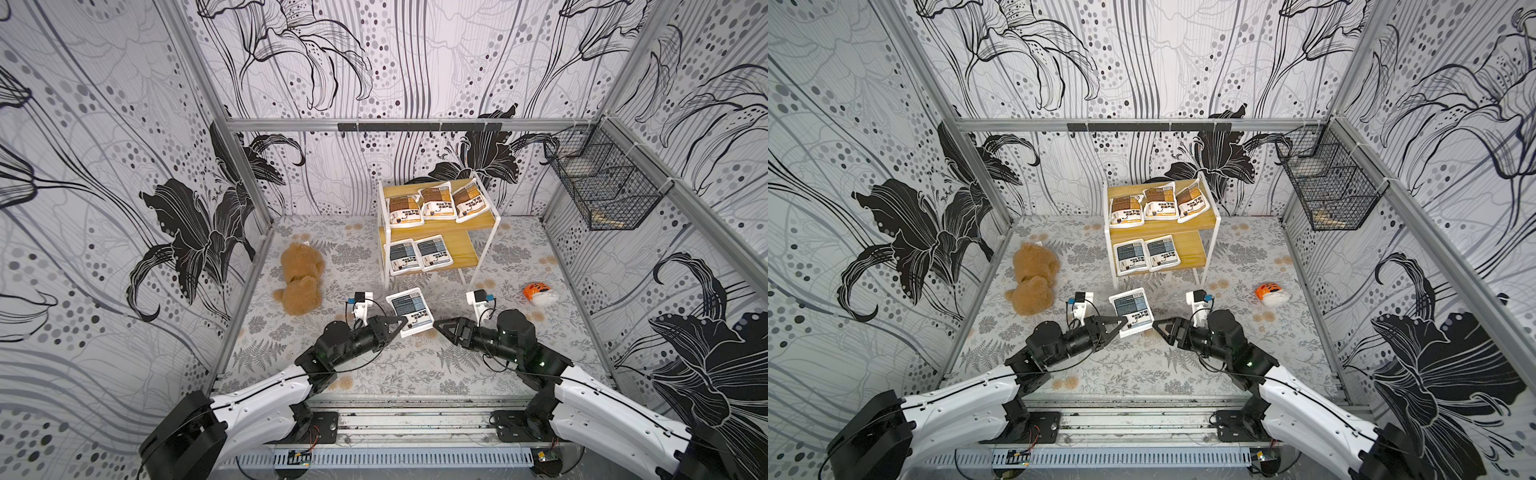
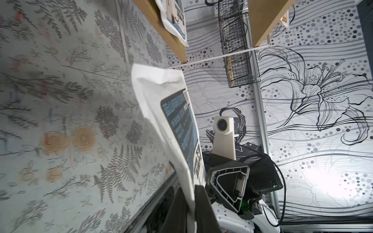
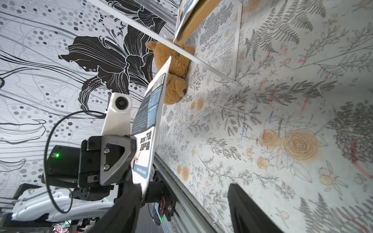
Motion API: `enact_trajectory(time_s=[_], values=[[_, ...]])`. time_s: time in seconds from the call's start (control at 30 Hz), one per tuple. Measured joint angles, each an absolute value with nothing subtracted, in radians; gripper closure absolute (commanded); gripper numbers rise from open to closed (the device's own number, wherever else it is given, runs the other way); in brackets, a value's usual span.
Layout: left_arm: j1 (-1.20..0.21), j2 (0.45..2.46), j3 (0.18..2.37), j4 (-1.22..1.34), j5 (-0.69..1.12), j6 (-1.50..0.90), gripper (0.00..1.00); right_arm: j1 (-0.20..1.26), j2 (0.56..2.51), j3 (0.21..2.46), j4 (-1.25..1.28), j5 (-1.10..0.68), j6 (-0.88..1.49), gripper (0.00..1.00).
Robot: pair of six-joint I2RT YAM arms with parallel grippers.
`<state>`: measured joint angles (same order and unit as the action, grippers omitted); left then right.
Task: Place the bagged coffee beans on the shelf by color
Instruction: Pick up the bagged coffee beans at the center of the board.
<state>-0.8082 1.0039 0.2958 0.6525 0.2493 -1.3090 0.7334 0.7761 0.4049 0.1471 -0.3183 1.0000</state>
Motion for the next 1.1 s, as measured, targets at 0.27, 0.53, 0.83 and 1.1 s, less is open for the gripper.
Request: enact_trajectory(time_s=[0.27, 0.53, 0.83, 1.1], values=[[-0.911, 1.145, 0.442, 0.723, 0.083, -1.324, 0.89, 0.733, 0.742, 0.479, 0.124, -0.321, 1.011, 0.33], [-0.952, 1.235, 0.498, 0.772, 0.026, -1.325, 0.89, 0.733, 0.674, 0.474, 0.15, -0.26, 1.053, 0.43], [-0.963, 1.267, 0.501, 0.794, 0.017, -1.328, 0.89, 0.733, 0.653, 0.452, 0.184, -0.199, 1.078, 0.49], [-0.965, 1.267, 0.509, 0.815, 0.017, -1.328, 0.89, 0.733, 0.684, 0.452, 0.218, -0.188, 1.087, 0.54]])
